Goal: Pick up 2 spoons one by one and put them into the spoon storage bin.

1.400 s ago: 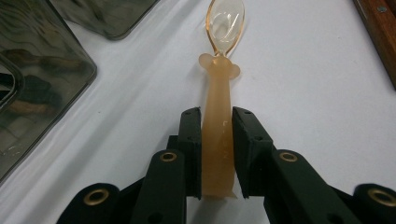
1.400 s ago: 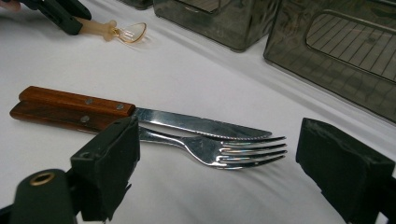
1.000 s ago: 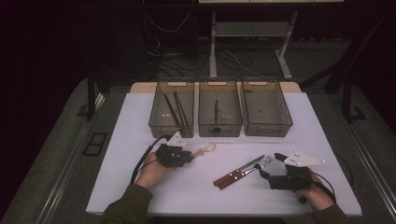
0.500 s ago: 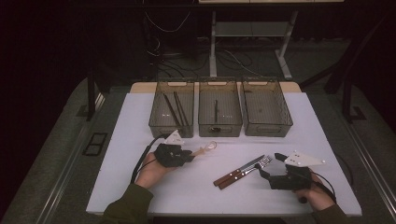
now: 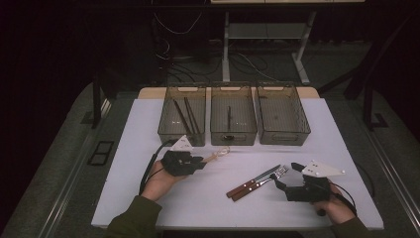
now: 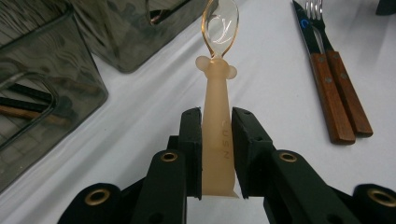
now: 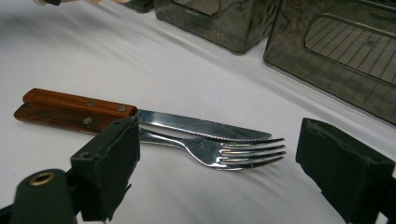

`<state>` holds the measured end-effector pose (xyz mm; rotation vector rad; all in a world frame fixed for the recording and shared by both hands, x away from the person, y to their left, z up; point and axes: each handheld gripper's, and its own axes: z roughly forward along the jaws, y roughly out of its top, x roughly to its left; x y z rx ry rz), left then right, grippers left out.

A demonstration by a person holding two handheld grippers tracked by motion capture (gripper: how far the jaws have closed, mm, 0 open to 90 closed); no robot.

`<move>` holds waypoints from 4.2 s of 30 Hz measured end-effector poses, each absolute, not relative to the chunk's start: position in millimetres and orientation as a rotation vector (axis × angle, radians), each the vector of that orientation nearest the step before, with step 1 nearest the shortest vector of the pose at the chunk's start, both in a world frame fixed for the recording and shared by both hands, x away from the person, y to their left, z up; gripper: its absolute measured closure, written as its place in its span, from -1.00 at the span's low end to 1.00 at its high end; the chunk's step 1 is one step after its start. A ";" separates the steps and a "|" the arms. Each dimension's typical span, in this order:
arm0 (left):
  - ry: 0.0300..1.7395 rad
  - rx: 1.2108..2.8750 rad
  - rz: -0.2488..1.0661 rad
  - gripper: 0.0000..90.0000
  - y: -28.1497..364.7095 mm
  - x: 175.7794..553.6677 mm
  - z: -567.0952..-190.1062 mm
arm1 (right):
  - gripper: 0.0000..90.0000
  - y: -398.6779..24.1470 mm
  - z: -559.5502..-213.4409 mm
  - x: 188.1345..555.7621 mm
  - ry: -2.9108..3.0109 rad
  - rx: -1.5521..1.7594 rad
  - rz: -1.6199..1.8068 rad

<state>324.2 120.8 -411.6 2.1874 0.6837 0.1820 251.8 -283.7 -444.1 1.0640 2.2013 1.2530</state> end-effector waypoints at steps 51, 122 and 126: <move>0.786 2.079 0.250 0.64 70.0 411.9 -361.2 | -0.69 -284.7 -444.2 252.7 2.201 1.065 1.258; 0.719 2.073 0.196 -0.23 46.4 404.9 -361.9 | -0.69 -283.4 -443.4 251.2 2.209 1.046 1.269; 0.694 2.081 0.199 -0.31 53.7 394.6 -362.4 | -0.69 -283.4 -443.7 251.8 2.208 1.046 1.267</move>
